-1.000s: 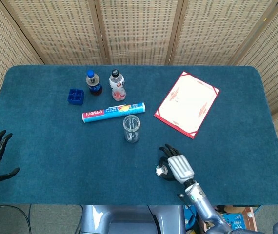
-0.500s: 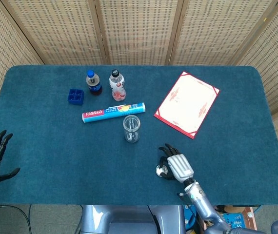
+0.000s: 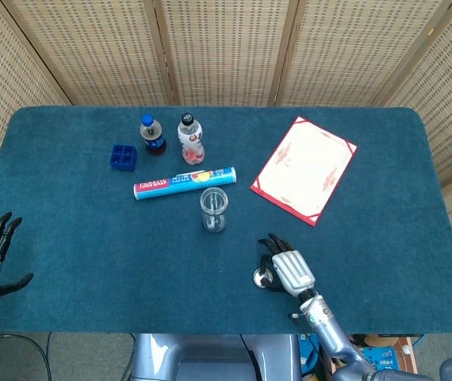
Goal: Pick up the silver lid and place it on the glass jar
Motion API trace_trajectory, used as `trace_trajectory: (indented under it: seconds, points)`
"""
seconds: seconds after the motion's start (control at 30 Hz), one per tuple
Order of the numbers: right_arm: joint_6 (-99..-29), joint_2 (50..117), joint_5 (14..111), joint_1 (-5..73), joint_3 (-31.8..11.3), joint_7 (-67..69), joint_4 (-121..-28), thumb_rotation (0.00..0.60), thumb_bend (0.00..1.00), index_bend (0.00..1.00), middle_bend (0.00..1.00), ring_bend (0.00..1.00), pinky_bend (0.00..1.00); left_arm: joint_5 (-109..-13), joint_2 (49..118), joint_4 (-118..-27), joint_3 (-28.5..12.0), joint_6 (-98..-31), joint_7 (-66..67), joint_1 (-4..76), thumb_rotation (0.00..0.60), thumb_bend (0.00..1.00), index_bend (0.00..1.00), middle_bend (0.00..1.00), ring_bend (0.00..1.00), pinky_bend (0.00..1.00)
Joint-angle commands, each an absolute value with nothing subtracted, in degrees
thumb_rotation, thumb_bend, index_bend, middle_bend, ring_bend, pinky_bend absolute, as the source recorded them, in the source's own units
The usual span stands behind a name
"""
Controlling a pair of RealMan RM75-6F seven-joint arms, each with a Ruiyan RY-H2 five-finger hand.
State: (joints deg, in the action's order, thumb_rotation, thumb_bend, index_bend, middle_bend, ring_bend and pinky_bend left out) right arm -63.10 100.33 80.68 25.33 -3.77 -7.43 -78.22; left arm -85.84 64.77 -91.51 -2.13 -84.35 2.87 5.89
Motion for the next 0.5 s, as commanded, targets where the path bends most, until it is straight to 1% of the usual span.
trace_trajectory:
  seconds: [0.03,0.17,0.5]
  points:
    - [-62.99,100.33,80.57,25.38,-3.76,-7.51,-78.19,0.6,0.49,0.6,0.24,0.03,0.22,-85.83,64.76,-91.51,-2.14,-84.34,2.84,5.9,0.6,0.18,0.0,0.0,0.0,0.0]
    - [-62.72,100.29,80.28,25.44,-3.7,-7.8,-78.14,0.6,0.51,0.6,0.23,0.03,0.22,-85.88,64.73,-91.53,-2.15,-84.47,2.76,5.86,0.6,0.18,0.0,0.0,0.0,0.0]
    - [-62.91,100.16,80.18,25.34,-3.46,-8.25,-78.46,0.6,0.51,0.62,0.24,0.03,0.22,-85.87,64.78,-91.45,-2.13,-84.38,2.72,5.89,0.6,0.18,0.0,0.0,0.0,0.0]
